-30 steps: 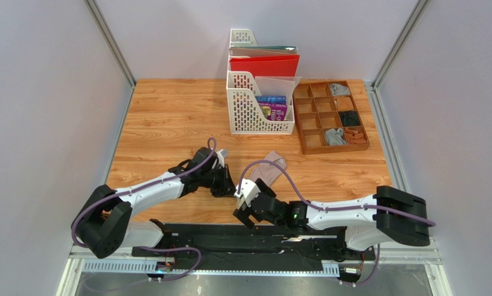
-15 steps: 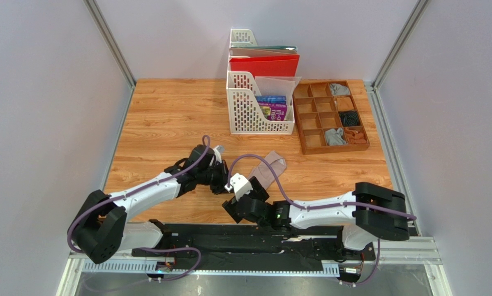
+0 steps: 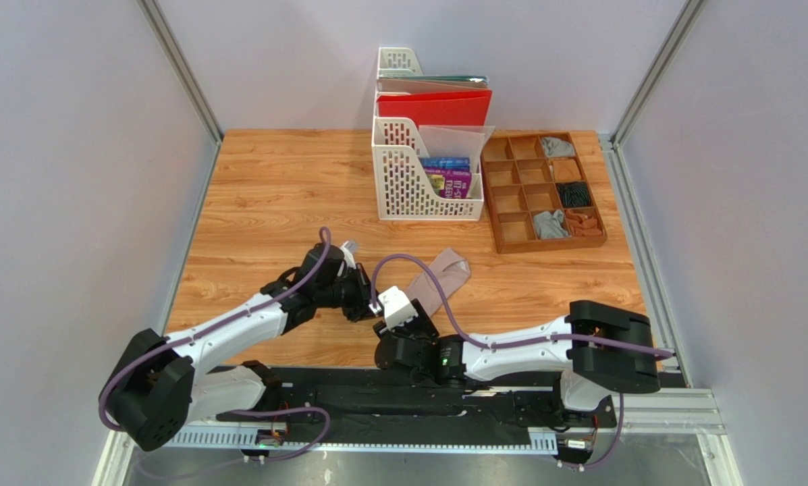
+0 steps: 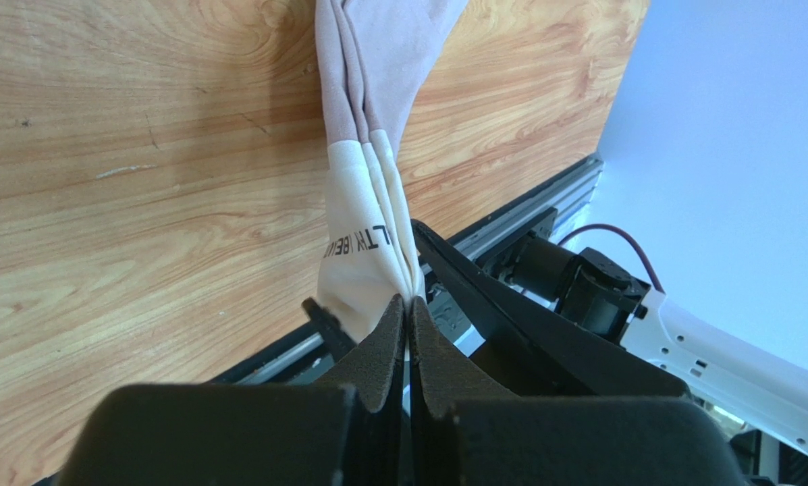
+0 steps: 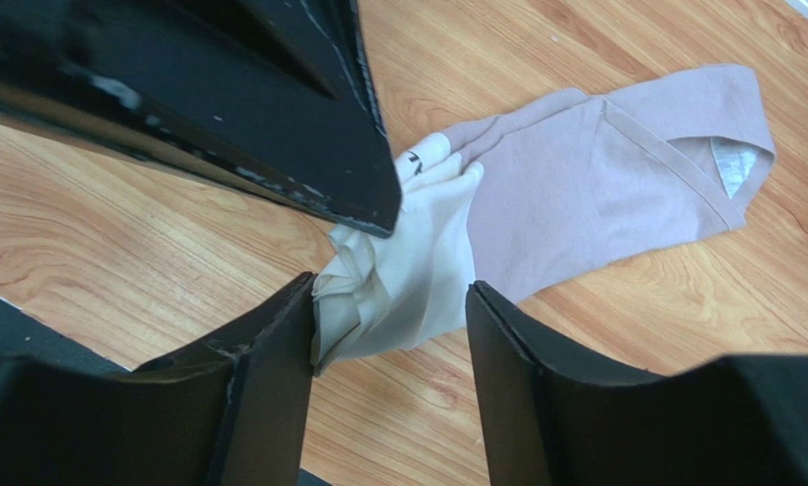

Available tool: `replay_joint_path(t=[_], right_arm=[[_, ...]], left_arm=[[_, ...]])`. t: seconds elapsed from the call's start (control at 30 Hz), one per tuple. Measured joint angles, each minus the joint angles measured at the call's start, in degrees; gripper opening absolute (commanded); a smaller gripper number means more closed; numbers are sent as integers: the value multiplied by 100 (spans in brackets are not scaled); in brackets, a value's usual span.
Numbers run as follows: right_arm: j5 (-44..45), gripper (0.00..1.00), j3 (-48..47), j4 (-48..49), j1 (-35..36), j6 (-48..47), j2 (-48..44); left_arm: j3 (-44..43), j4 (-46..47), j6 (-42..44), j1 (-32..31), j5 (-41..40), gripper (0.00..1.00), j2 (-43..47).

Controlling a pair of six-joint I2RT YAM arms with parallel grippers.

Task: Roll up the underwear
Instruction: Roll the underwear at the center of the board.

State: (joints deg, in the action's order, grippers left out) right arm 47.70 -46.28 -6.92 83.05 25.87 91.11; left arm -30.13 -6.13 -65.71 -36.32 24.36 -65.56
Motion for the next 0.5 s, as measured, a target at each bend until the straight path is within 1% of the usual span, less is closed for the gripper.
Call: replay_joint_path(t=[0.1, 0.13, 0.2, 0.23, 0.27, 0.37, 0.5], right_arm=[[111, 50, -22, -107, 9, 72, 0], [168, 43, -39, -146, 15, 94, 0], [232, 35, -74, -223, 37, 127, 0], [262, 26, -90, -247, 55, 138, 0], [278, 24, -98, -264, 66, 142, 0], [304, 23, -105, -315, 92, 175, 0], [310, 25, -107, -380, 94, 192, 0]], left_arm=[[11, 0, -66, 0, -42, 0, 90], [11, 0, -85, 0, -59, 0, 118], [11, 0, -107, 0, -96, 0, 140], [11, 0, -111, 0, -109, 0, 140], [13, -2, -120, 0, -122, 0, 140], [22, 0, -155, 0, -190, 0, 140], [63, -4, -184, 0, -249, 0, 146]])
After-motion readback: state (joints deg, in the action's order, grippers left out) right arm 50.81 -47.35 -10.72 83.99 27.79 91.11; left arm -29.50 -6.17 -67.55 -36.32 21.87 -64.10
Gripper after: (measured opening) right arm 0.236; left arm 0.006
